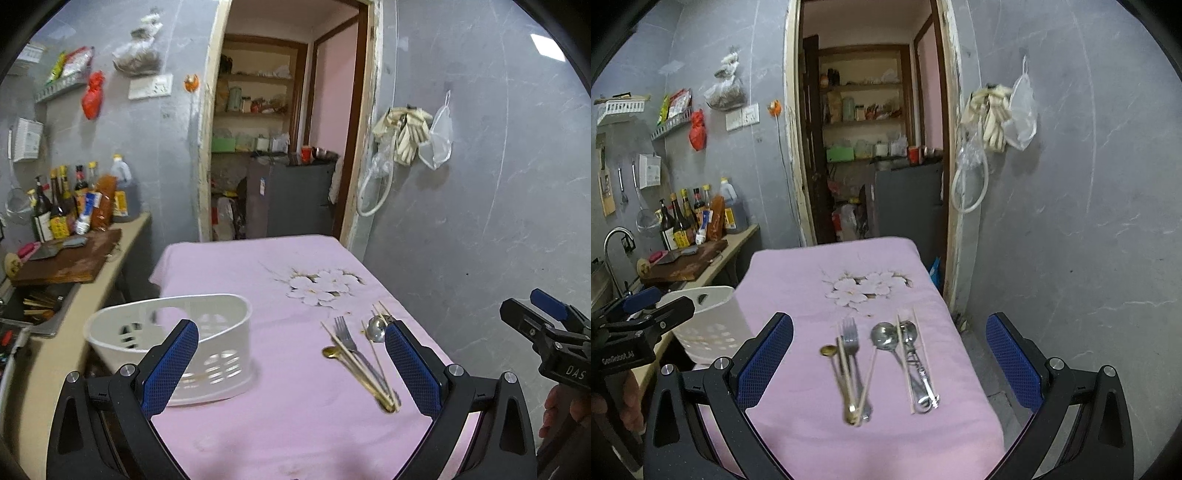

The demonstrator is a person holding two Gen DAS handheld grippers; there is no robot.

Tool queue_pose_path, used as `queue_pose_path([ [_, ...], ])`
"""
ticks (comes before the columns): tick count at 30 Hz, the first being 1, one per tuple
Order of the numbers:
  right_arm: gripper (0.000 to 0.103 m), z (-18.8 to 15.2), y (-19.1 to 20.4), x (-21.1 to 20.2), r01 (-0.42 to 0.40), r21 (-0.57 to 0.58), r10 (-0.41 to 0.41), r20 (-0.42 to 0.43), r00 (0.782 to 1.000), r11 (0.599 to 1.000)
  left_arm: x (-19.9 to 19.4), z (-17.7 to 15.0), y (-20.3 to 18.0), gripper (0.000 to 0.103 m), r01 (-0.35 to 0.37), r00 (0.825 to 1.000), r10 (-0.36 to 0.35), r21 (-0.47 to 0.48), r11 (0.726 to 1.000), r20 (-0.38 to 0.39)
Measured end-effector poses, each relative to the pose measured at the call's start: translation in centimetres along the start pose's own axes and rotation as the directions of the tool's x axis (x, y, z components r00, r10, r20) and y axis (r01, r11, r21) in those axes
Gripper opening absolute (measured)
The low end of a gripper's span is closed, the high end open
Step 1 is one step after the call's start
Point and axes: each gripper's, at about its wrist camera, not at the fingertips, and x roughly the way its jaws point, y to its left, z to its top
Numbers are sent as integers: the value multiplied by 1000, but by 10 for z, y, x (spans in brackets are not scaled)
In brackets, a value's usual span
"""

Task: Organize utensils
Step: 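Close the left tool on a wooden chopstick while the right tool grasps another chopstick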

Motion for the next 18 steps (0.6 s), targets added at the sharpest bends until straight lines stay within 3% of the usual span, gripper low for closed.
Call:
queue_pose_path([
  [10, 99, 13, -52, 124, -125, 12, 126, -116, 985, 992, 105, 9, -34, 99, -33, 990, 22, -78, 996, -137],
  [12, 89, 12, -57, 146, -145, 19, 146, -145, 979, 989, 128, 8, -38, 93, -40, 984, 22, -100, 994, -174],
  [14, 72, 10, -61, 169, -163, 31, 166, -180, 969, 986, 148, 5, -39, 87, -45, 977, 18, -122, 991, -214],
  [18, 54, 1, -64, 215, -209, 71, 220, -255, 942, 975, 184, -3, -42, 67, -49, 957, 1, -159, 986, -289],
])
